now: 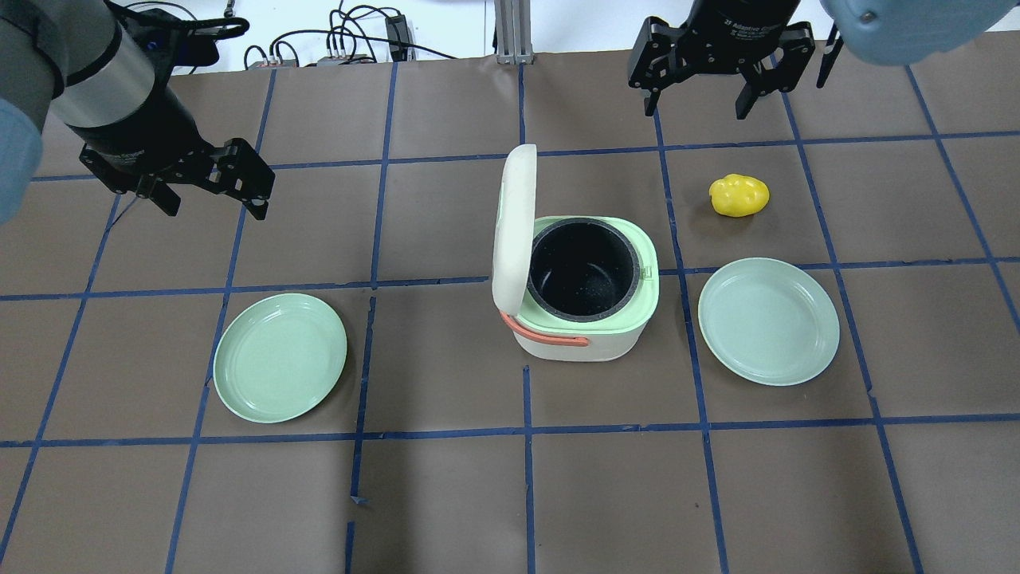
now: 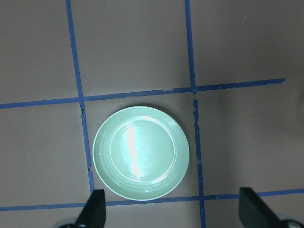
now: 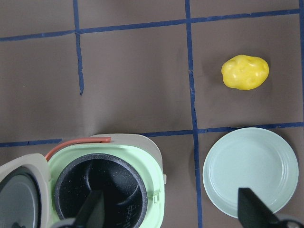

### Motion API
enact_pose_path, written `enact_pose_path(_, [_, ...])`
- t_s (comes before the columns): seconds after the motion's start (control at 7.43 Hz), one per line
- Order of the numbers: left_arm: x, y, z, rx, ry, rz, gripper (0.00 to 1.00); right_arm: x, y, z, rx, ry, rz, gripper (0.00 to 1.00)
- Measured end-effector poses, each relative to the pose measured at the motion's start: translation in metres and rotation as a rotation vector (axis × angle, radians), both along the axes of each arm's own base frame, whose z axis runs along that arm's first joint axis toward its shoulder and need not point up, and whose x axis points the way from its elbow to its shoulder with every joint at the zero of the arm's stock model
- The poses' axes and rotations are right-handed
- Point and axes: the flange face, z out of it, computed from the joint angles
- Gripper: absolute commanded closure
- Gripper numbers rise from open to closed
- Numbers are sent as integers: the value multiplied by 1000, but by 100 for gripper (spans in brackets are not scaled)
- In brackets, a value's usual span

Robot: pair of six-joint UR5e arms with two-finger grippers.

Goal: Press rice cooker button

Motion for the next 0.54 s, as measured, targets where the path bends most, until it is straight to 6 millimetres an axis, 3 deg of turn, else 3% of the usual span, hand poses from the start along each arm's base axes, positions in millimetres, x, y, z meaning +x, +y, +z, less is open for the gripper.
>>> enact_pose_path(0.54, [0, 0, 0, 0, 0, 0, 0, -14, 0, -9, 15, 11, 40, 0])
